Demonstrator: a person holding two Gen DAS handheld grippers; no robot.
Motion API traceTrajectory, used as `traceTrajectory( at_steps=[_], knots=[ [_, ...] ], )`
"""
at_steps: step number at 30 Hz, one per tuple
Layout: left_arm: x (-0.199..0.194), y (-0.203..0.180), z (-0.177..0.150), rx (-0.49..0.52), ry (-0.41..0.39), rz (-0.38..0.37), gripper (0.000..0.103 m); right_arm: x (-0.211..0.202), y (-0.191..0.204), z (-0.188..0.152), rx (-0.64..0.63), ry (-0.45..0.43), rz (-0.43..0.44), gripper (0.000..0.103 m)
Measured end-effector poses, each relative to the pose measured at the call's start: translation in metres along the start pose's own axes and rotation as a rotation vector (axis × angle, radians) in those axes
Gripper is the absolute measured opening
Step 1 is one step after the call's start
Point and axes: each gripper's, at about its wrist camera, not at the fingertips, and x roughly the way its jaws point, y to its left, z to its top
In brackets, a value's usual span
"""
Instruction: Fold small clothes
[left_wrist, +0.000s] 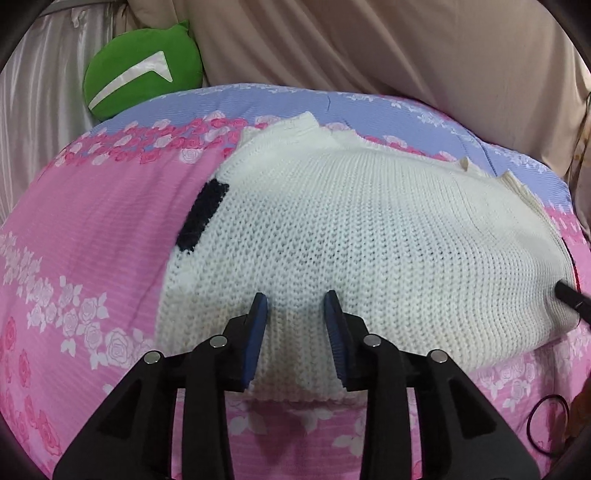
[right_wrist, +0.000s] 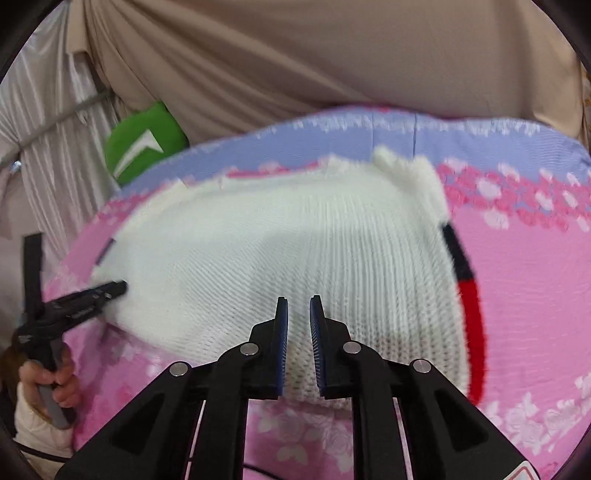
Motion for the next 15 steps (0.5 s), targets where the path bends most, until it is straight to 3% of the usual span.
traceTrajectory(
  at_steps=[2, 5, 6, 10, 15],
  knots=[
    [0.0, 0.0, 0.0, 0.001, 0.004, 0.006, 0.034, -0.006, -0.012, -0.005, 0.059, -0.007, 0.048, 0.011],
    [0.001, 0.001, 0.001, 0.002, 0.0, 0.006, 0.035, -0.02, -0.015, -0.002, 0.045, -0.043, -0.065, 0.018],
    [0.001, 0.0, 0.0, 0.005, -0.005, 0.01, 0.035, -0.022, -0.016, -0.002, 0.049, -0.038, -0.067, 0.019],
    [0.002, -0.003, -0.002, 0.019, -0.02, 0.029, 0.036, -0.031, 0.001, 0.005, 0.025, -0.049, -0.008, 0.019],
    [0.002, -0.001, -0.003, 0.014, -0.024, 0.023, 0.036, -0.027, 0.056, 0.033, -0.084, -0.092, 0.092, 0.023]
  ],
)
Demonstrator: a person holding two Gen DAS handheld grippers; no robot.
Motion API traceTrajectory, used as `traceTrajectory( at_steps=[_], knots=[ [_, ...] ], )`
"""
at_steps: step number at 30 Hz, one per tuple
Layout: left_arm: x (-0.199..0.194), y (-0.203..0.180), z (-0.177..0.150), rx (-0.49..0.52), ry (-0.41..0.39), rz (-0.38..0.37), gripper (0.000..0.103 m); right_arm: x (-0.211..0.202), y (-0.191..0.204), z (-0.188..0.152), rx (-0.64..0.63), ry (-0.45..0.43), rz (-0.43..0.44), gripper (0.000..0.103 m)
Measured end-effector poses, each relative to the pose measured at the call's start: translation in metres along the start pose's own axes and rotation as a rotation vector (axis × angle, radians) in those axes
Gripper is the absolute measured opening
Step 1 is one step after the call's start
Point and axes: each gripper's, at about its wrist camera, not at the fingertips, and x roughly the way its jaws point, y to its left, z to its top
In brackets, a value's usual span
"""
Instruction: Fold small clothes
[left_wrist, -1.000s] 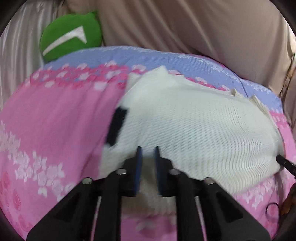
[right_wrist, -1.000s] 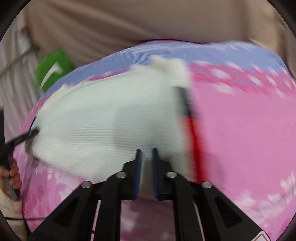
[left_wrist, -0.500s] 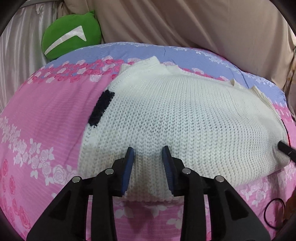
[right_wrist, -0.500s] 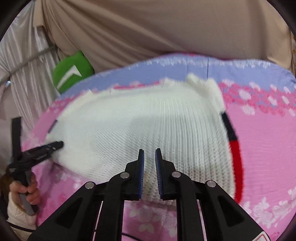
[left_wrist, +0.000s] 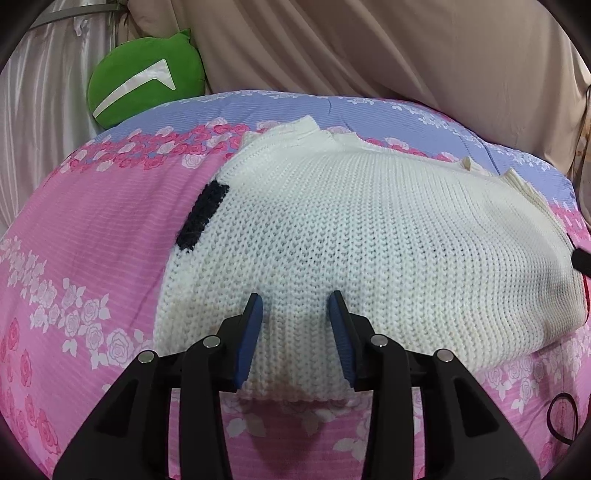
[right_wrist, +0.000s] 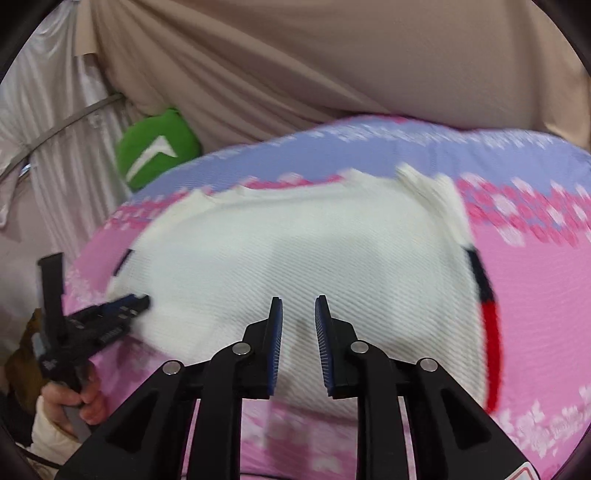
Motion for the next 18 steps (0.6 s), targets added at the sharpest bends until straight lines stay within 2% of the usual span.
traceTrajectory(
  at_steps=[2, 4, 5, 6, 7, 8, 9, 11, 14, 15, 16, 17, 18],
  knots=[
    [-0.002, 0.002, 0.0, -0.007, 0.002, -0.01, 0.037, 0.01, 0.013, 0.01, -0.043, -0.005, 0.009, 0.023],
    [-0.012, 0.012, 0.007, -0.044, 0.009, -0.07, 0.037, 0.012, 0.006, 0.022, -0.053, -0.031, -0.047, 0.026],
    [-0.017, 0.019, 0.015, -0.063, -0.001, -0.108, 0.039, 0.01, -0.003, 0.026, -0.04, -0.047, -0.066, 0.034],
    [-0.024, 0.028, 0.027, -0.085, -0.024, -0.133, 0.05, 0.006, -0.018, 0.033, -0.009, -0.068, -0.086, 0.046],
    [-0.029, 0.036, 0.041, -0.104, -0.052, -0.143, 0.065, 0.004, -0.032, 0.039, 0.024, -0.088, -0.104, 0.052],
    [-0.031, 0.045, 0.058, -0.128, -0.086, -0.147, 0.072, 0.001, -0.049, 0.046, 0.063, -0.106, -0.132, 0.057],
    [-0.029, 0.05, 0.071, -0.147, -0.107, -0.144, 0.078, 0.003, -0.067, 0.052, 0.098, -0.112, -0.163, 0.058],
    [-0.014, 0.058, 0.099, -0.178, -0.116, -0.149, 0.078, 0.012, -0.096, 0.061, 0.144, -0.1, -0.197, 0.058],
    [0.04, 0.053, 0.13, -0.192, -0.01, -0.209, 0.078, 0.041, -0.124, 0.071, 0.163, -0.033, -0.236, 0.058],
    [0.054, 0.05, 0.133, -0.196, 0.019, -0.22, 0.075, 0.055, -0.13, 0.072, 0.164, 0.002, -0.244, 0.058],
    [0.07, 0.044, 0.135, -0.192, 0.055, -0.237, 0.056, 0.065, -0.134, 0.072, 0.164, 0.032, -0.253, 0.058],
    [0.08, 0.038, 0.134, -0.188, 0.08, -0.245, 0.041, 0.073, -0.136, 0.071, 0.159, 0.063, -0.249, 0.034],
    [0.088, 0.032, 0.132, -0.181, 0.11, -0.236, 0.006, 0.077, -0.133, 0.071, 0.147, 0.085, -0.23, 0.01]
  ],
)
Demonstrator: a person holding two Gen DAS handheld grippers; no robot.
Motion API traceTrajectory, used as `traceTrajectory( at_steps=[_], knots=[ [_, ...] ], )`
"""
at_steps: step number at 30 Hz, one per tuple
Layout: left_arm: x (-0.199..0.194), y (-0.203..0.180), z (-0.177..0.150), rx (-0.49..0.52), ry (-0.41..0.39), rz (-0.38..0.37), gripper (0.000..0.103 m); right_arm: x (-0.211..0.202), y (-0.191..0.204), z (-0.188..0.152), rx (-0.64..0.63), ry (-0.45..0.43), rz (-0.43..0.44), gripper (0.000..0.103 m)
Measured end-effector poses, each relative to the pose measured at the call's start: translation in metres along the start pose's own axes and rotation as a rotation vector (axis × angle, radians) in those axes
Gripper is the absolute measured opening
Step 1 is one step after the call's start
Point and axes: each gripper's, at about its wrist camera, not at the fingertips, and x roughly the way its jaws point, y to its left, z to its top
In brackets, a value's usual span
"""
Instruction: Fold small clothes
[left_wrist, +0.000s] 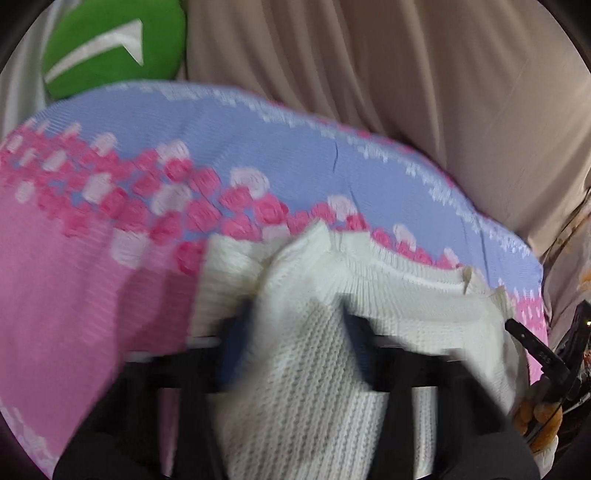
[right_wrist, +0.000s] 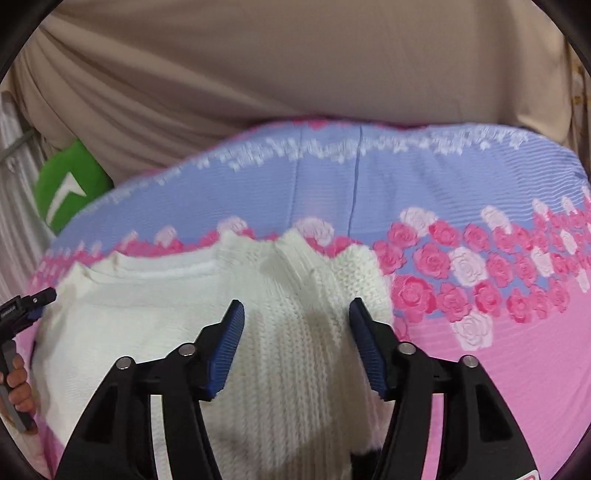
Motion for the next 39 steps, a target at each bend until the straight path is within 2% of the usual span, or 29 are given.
traceTrajectory(
  at_steps=[2, 4, 5, 7, 8, 9, 10, 11, 13, 14, 16, 17, 19, 20, 24, 25, 27, 30, 33, 34, 39],
  knots=[
    [-0.007, -0.006, -0.002, 0.01, -0.056, 0.005, 0.007, -0.026, 0.01, 0.0, -0.023, -0.1, 0.058, 0.008],
    [-0.03, -0.013, -0.001, 0.057, -0.168, 0.053, 0.007, -0.062, 0.013, 0.003, -0.038, -0.234, 0.062, 0.008],
    [-0.035, -0.014, 0.001, 0.067, -0.19, 0.063, 0.007, -0.069, 0.007, 0.005, -0.025, -0.263, 0.058, 0.008],
    [-0.025, -0.008, 0.008, 0.068, -0.177, 0.107, 0.007, -0.046, -0.017, 0.009, 0.037, -0.199, -0.005, 0.008],
    [-0.013, -0.003, 0.01, 0.066, -0.148, 0.131, 0.007, -0.025, -0.03, 0.009, 0.066, -0.135, -0.034, 0.008],
    [0.008, 0.004, 0.009, 0.054, -0.094, 0.151, 0.007, 0.004, -0.044, 0.004, 0.106, -0.023, -0.02, 0.008],
    [0.021, 0.009, 0.006, 0.043, -0.079, 0.145, 0.008, 0.011, -0.055, 0.001, 0.163, -0.013, 0.048, 0.007],
    [0.018, 0.006, 0.005, 0.049, -0.1, 0.15, 0.008, 0.002, -0.062, 0.003, 0.201, -0.021, 0.078, 0.007],
    [0.0, -0.003, 0.004, 0.064, -0.138, 0.155, 0.01, -0.025, -0.065, 0.005, 0.238, -0.086, 0.081, 0.013],
    [-0.01, -0.005, 0.001, 0.067, -0.159, 0.151, 0.01, -0.04, -0.061, 0.003, 0.233, -0.128, 0.062, 0.019],
    [-0.042, -0.013, -0.009, 0.072, -0.215, 0.136, 0.011, -0.073, -0.04, -0.006, 0.171, -0.198, 0.088, 0.019],
    [-0.06, -0.017, -0.016, 0.074, -0.246, 0.131, 0.015, -0.082, -0.028, -0.01, 0.138, -0.215, 0.117, 0.019],
    [-0.085, -0.02, -0.03, 0.071, -0.287, 0.126, 0.04, -0.098, 0.012, -0.027, 0.039, -0.213, 0.183, 0.019],
    [-0.096, -0.022, -0.038, 0.065, -0.302, 0.12, 0.044, -0.1, 0.031, -0.035, -0.007, -0.207, 0.209, 0.019],
    [-0.11, -0.019, -0.07, 0.028, -0.258, 0.128, 0.049, -0.082, 0.122, -0.081, -0.206, -0.102, 0.301, 0.019],
    [-0.109, -0.016, -0.079, 0.017, -0.235, 0.132, 0.054, -0.074, 0.137, -0.091, -0.243, -0.077, 0.313, 0.019],
    [-0.105, -0.008, -0.093, -0.004, -0.205, 0.162, 0.057, -0.057, 0.161, -0.108, -0.301, -0.025, 0.326, 0.019],
    [-0.096, 0.011, -0.116, -0.053, -0.157, 0.217, 0.06, -0.029, 0.176, -0.126, -0.336, 0.071, 0.305, 0.02],
    [-0.078, 0.042, -0.128, -0.176, -0.096, 0.189, 0.062, -0.03, 0.177, -0.133, -0.353, 0.061, 0.286, 0.02],
    [-0.08, 0.046, -0.131, -0.191, -0.132, 0.163, 0.066, -0.031, 0.177, -0.135, -0.355, 0.055, 0.28, 0.02],
    [-0.07, 0.031, -0.131, -0.138, -0.137, 0.261, 0.078, -0.035, 0.183, -0.14, -0.392, 0.031, 0.244, 0.02]
  ],
)
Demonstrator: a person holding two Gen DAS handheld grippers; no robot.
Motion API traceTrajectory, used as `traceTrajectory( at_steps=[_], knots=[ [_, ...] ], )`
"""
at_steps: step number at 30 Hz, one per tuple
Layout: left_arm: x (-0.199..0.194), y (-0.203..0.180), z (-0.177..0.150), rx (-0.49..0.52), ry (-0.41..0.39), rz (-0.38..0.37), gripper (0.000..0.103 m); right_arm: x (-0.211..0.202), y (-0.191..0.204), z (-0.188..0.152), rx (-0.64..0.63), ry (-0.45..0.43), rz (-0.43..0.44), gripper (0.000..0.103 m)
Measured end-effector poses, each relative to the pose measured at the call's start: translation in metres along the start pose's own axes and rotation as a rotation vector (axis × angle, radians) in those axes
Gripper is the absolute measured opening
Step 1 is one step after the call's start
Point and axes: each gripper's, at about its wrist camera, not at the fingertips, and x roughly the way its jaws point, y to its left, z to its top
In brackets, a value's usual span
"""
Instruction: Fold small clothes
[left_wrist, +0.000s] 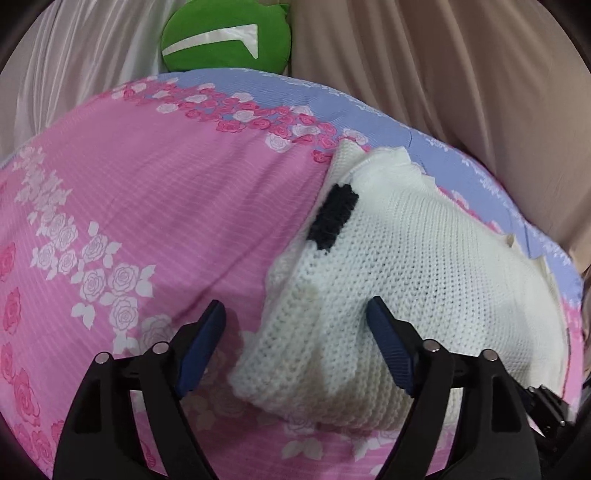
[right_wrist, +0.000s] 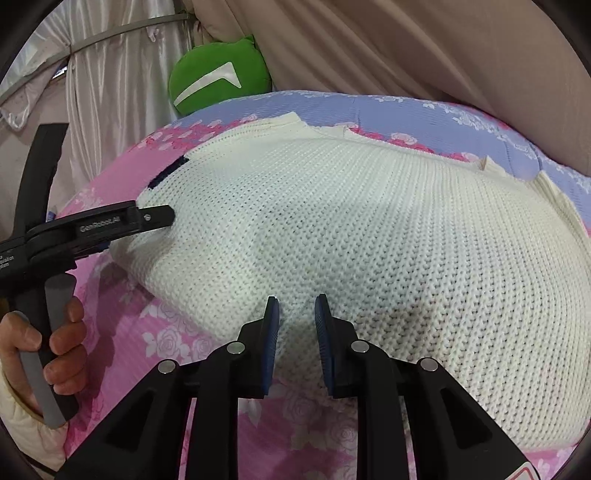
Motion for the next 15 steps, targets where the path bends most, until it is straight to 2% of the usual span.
traceTrajectory(
  at_steps=[8, 12, 15],
  knots=[
    [0.005, -0.01, 0.004, 0.019, -0.012, 0.024, 0.082, 0.002, -0.011, 0.002, 0.026, -0.016, 0.026, 0.022],
    [0.006, -0.013, 0.005, 0.025, -0.015, 0.032, 0.084, -0.01, -0.018, 0.0, 0.066, -0.075, 0.011, 0.03],
    [0.007, -0.014, 0.005, 0.028, -0.015, 0.032, 0.086, -0.006, -0.022, 0.001, 0.088, -0.057, 0.013, 0.034]
  ],
)
